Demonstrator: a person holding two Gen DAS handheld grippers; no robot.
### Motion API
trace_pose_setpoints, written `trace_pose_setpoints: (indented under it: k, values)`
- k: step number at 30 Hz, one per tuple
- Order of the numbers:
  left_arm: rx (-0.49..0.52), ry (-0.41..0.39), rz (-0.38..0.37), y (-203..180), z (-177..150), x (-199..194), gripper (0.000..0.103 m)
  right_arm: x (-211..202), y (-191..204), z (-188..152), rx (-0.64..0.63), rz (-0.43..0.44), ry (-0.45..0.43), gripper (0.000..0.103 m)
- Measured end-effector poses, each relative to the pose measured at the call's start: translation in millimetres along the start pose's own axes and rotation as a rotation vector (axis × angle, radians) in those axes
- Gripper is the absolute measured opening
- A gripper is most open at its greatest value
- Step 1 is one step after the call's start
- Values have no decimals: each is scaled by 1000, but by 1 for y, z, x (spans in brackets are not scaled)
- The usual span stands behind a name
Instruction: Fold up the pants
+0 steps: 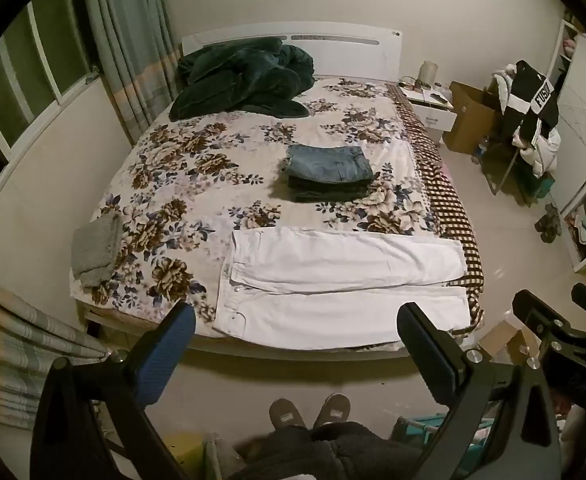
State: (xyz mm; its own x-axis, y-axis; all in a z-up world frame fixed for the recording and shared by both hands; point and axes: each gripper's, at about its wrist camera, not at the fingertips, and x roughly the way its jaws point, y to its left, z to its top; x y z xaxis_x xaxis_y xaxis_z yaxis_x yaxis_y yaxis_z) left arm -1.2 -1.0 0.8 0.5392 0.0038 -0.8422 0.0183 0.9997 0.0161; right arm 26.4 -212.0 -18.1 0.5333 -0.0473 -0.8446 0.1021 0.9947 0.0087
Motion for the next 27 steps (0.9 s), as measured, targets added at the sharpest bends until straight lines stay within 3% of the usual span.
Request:
trace_pose_setpoints:
  k: [27]
  values:
    - [-5,-5,-1,9,5,-1,103,1,6,3,-8,-6,3,103]
